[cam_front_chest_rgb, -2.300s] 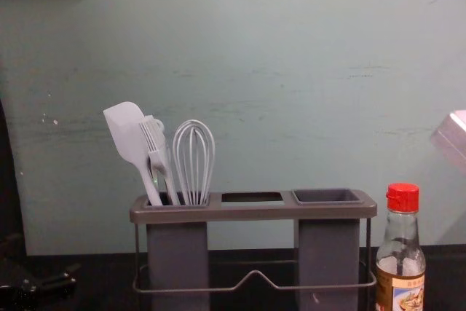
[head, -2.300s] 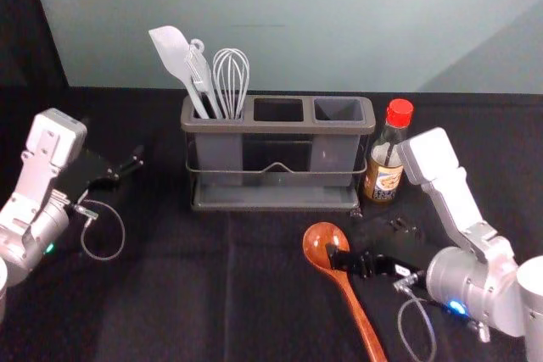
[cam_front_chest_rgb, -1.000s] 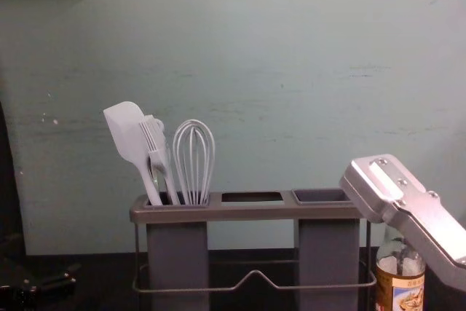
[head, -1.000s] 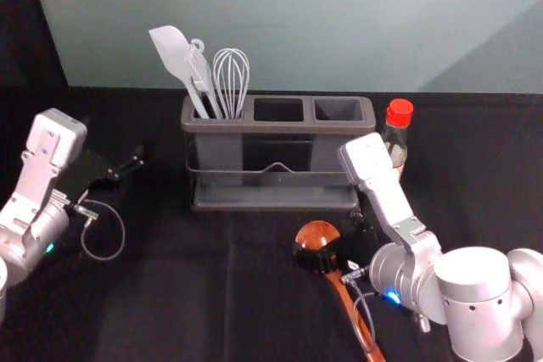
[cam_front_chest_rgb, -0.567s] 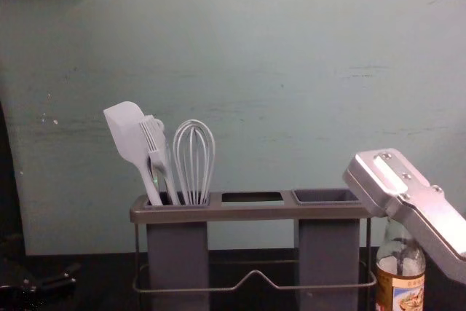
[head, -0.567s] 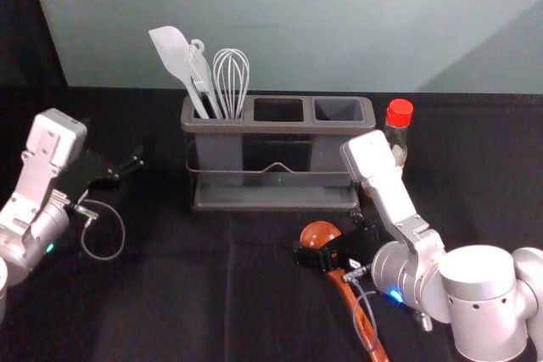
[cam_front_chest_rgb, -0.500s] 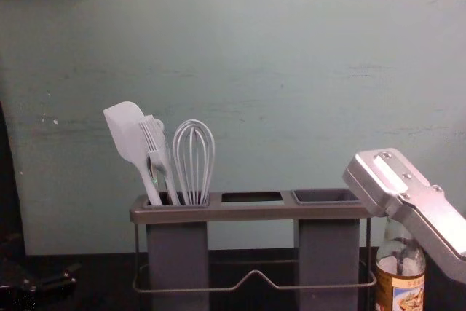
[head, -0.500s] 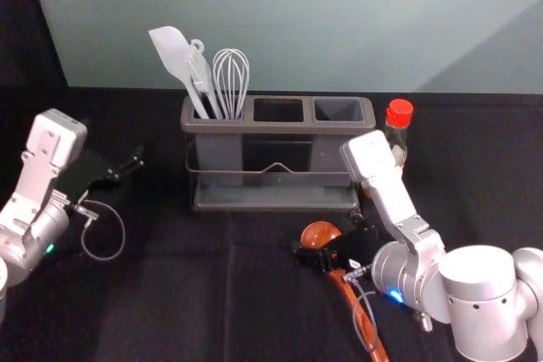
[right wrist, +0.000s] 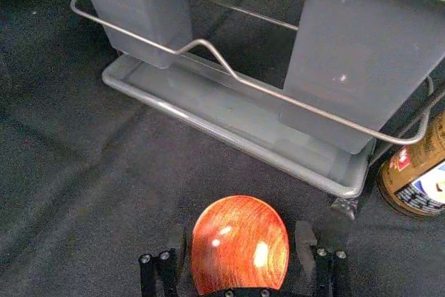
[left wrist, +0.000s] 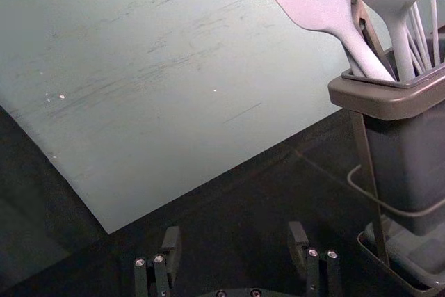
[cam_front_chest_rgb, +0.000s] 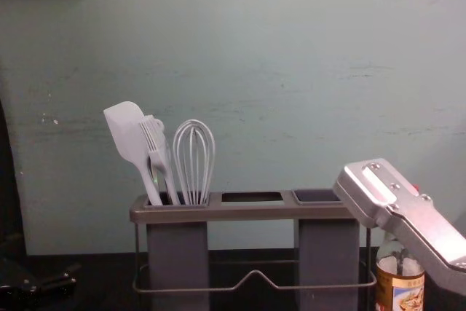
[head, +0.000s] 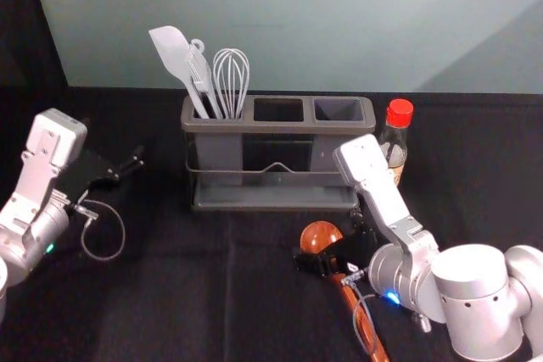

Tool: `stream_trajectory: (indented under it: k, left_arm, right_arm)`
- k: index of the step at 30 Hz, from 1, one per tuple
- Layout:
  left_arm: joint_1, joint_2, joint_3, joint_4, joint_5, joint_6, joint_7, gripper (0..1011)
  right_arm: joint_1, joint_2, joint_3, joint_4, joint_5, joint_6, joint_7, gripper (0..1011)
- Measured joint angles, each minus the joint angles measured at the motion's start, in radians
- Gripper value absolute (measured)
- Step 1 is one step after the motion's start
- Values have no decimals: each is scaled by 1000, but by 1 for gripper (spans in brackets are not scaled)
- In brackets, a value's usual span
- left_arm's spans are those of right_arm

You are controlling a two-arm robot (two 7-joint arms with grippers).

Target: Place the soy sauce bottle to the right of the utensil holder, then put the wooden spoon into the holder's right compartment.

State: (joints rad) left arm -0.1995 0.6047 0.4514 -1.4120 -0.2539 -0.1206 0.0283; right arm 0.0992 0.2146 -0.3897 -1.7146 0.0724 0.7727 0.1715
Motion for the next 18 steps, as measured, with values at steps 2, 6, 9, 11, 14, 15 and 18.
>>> stream_trajectory:
  k: [2,6,9,11,14,15,18]
  left_arm:
    - [0,0,0,0,0,0,0,1005]
    - [0,0,0,0,0,0,0,1005]
    - [0,0,0,0,0,0,0,1005]
    - [0,0,0,0,0,0,0,1005]
    - [0,0,0,0,0,0,0,1005]
    - [0,0,0,0,0,0,0,1005]
    - [0,0,0,0,0,0,0,1005]
  right_arm:
    - [2,-2,0,2,-6,5,4,1002]
    - [4,-5,0,5,-14,8,11,1000]
    - [4,-7,3,9,-18,9,17,1000]
    - [3,-8,5,11,-20,9,20,1000]
    - [3,-10,8,15,-25,8,27,982]
    - [2,-11,8,16,-26,8,27,971]
    - [1,-18,12,18,-36,9,27,907]
